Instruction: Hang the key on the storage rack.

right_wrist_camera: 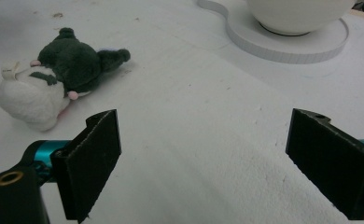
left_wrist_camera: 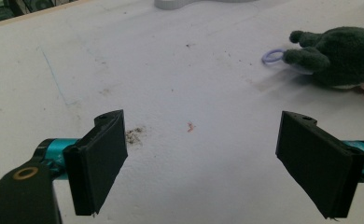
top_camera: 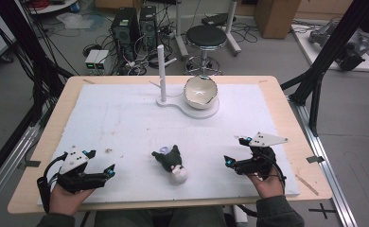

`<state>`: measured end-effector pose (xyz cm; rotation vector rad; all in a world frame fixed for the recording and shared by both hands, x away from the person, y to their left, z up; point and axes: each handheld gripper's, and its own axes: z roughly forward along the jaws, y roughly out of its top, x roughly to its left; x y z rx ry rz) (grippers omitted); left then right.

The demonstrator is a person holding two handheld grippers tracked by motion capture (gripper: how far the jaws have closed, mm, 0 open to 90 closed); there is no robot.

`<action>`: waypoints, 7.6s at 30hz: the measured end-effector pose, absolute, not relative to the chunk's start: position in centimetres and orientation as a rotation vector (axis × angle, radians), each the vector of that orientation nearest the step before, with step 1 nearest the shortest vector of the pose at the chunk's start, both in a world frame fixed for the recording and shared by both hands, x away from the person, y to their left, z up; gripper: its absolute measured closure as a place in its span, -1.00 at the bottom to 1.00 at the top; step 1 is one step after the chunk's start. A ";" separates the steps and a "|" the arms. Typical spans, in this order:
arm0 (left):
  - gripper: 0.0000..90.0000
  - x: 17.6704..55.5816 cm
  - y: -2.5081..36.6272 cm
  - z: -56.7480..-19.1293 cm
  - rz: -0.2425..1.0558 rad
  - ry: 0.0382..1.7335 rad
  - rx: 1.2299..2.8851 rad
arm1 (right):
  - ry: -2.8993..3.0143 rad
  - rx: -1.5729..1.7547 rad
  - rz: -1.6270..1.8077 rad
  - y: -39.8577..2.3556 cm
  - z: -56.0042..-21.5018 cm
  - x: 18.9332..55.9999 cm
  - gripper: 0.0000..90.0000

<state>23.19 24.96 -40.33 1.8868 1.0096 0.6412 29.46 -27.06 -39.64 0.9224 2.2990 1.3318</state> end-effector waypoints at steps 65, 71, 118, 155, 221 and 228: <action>-0.63 23.1 25.0 -40.2 0.645 1.006 1.874 | 2.584 0.805 1.359 -16.0 -35.5 30.9 -0.68; -0.63 23.1 24.9 -40.2 0.646 1.003 1.876 | 2.611 0.826 1.348 -14.9 -35.9 30.9 -0.66; -0.63 23.1 25.0 -40.2 0.648 0.998 1.879 | 2.727 0.930 1.073 -8.9 -42.0 30.6 -0.50; -0.63 23.1 25.0 -40.1 0.650 0.997 1.872 | 2.678 0.789 1.189 -10.3 -40.6 30.6 0.02; -0.63 23.1 25.1 -40.1 0.656 1.002 1.870 | 2.649 0.552 1.359 -12.9 -29.7 34.0 0.02; -0.63 23.5 24.9 -40.1 0.655 1.001 1.870 | 2.623 0.534 1.378 -12.7 -28.7 35.1 0.02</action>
